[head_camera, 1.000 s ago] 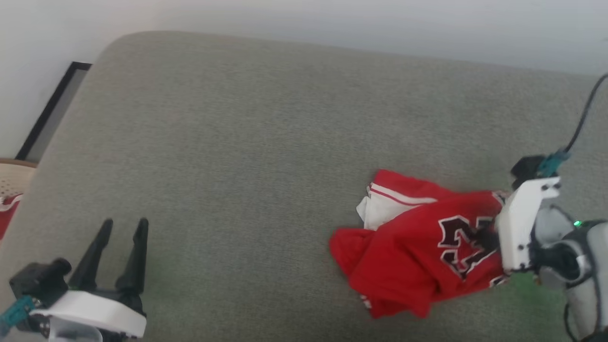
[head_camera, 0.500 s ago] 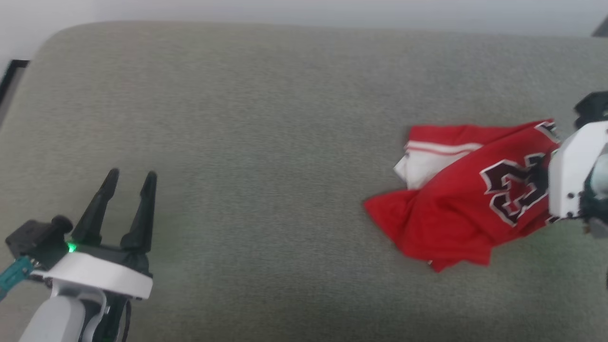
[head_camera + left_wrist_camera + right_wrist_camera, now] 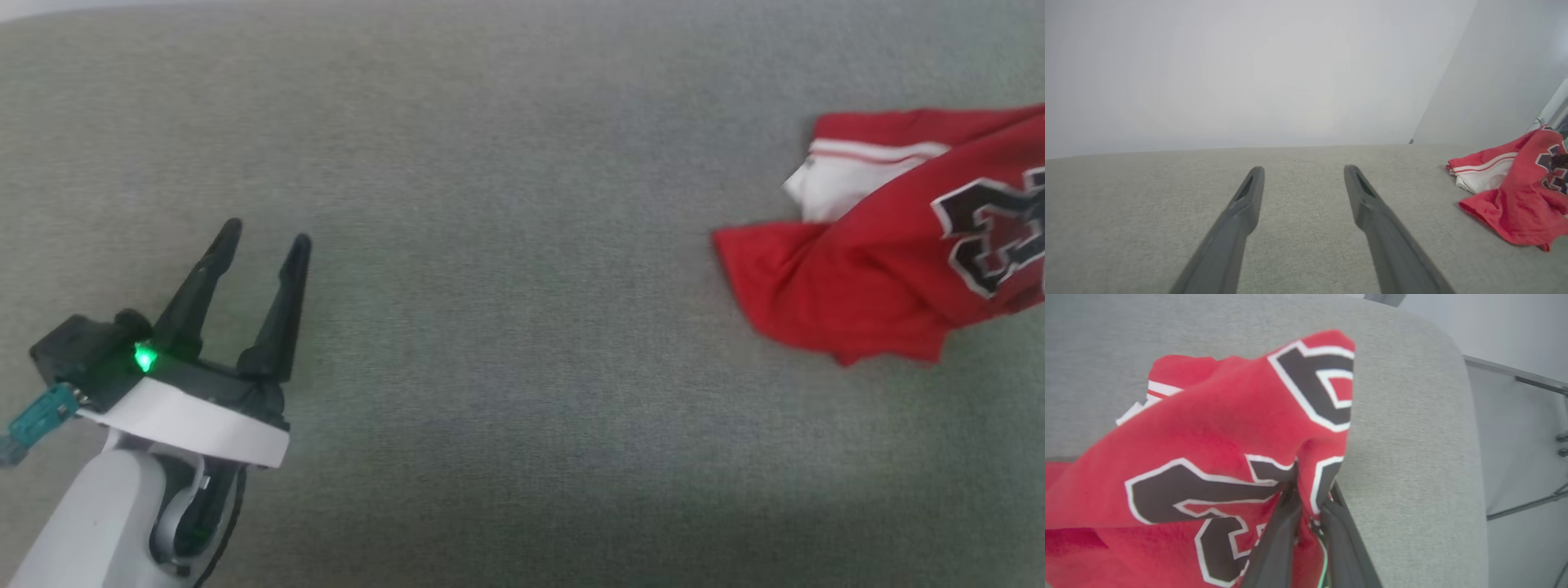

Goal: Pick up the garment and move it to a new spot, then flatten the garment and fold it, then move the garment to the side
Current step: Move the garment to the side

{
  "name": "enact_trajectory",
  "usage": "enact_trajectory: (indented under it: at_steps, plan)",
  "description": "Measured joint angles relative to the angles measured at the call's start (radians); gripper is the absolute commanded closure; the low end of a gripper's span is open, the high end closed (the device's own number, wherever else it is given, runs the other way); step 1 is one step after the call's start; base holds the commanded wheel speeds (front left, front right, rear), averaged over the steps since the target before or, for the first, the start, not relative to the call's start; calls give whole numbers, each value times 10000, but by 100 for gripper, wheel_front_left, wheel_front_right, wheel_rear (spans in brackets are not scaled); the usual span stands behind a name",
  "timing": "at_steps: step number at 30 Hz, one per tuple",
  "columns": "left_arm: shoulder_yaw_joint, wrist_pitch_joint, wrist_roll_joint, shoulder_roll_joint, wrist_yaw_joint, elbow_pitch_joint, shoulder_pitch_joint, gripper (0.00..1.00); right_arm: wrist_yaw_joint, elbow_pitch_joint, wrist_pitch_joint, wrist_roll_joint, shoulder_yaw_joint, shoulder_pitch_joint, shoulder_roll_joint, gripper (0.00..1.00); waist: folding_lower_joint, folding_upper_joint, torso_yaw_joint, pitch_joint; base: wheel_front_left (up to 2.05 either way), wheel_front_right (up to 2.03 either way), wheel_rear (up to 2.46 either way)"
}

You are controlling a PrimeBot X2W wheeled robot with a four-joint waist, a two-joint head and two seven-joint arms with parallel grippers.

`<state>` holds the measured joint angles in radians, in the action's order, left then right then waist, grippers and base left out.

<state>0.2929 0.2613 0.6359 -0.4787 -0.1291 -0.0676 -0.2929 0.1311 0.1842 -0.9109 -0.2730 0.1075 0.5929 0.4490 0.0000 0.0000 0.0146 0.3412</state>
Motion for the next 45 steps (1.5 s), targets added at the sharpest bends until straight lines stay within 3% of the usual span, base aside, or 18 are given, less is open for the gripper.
enact_trajectory:
  at_steps: [22,35,43,45]
  plan:
    - [1220,0,0,-566,0,966,-1593,0,2,107,1703,2961,1605,1154,477,100,0,0,-1026,1613,0,0,0]
    - [1910,0,0,-796,0,1289,-2485,0,2,-368,1845,4502,2842,1144,253,100,0,0,-1210,2622,0,0,0]
    - [2180,0,144,-865,0,1289,-2772,0,0,-96,2069,5055,3371,1218,-362,100,0,0,-932,2908,0,0,0]
    - [2234,0,182,-882,0,1264,-2776,0,0,73,2140,5158,3505,1321,-447,86,0,0,-855,2936,0,0,0]
